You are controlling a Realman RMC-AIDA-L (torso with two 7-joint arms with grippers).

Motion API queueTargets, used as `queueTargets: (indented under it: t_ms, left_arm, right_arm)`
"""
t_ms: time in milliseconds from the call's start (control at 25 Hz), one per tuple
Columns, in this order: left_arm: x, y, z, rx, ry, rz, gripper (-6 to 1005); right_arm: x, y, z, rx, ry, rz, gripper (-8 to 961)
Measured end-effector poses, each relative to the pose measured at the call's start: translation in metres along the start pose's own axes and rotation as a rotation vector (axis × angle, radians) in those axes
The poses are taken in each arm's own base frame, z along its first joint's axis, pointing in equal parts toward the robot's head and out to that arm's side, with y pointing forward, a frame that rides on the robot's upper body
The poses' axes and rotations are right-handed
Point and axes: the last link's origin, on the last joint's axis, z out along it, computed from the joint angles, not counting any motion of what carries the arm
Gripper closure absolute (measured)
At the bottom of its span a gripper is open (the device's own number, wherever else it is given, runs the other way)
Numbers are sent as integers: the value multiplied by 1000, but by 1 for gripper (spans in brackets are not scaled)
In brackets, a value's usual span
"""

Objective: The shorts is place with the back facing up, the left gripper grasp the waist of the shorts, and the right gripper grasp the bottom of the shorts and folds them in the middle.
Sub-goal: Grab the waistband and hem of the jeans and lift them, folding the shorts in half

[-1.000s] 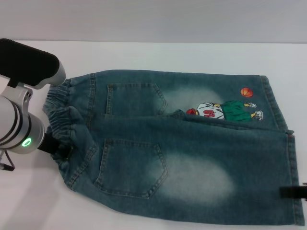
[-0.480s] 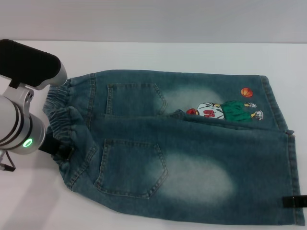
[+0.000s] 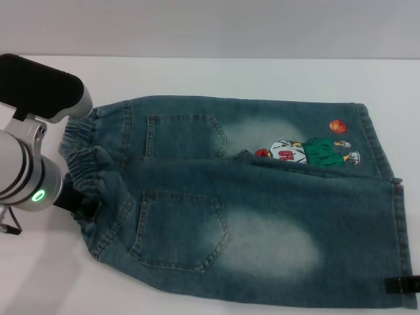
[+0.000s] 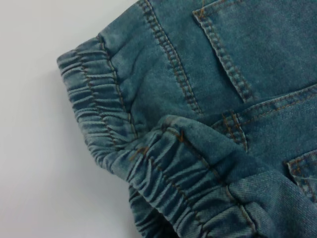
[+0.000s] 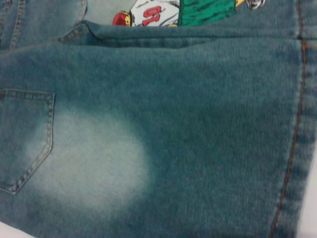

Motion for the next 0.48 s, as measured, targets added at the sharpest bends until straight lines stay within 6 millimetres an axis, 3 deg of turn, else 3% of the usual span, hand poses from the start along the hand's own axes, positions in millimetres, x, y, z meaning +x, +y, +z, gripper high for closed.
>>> queueTargets:
  t_ms: [480]
  left_arm:
    - [1, 1, -1, -3, 0, 3, 814]
  right_arm:
    - [3, -1, 4, 12, 28, -2, 373]
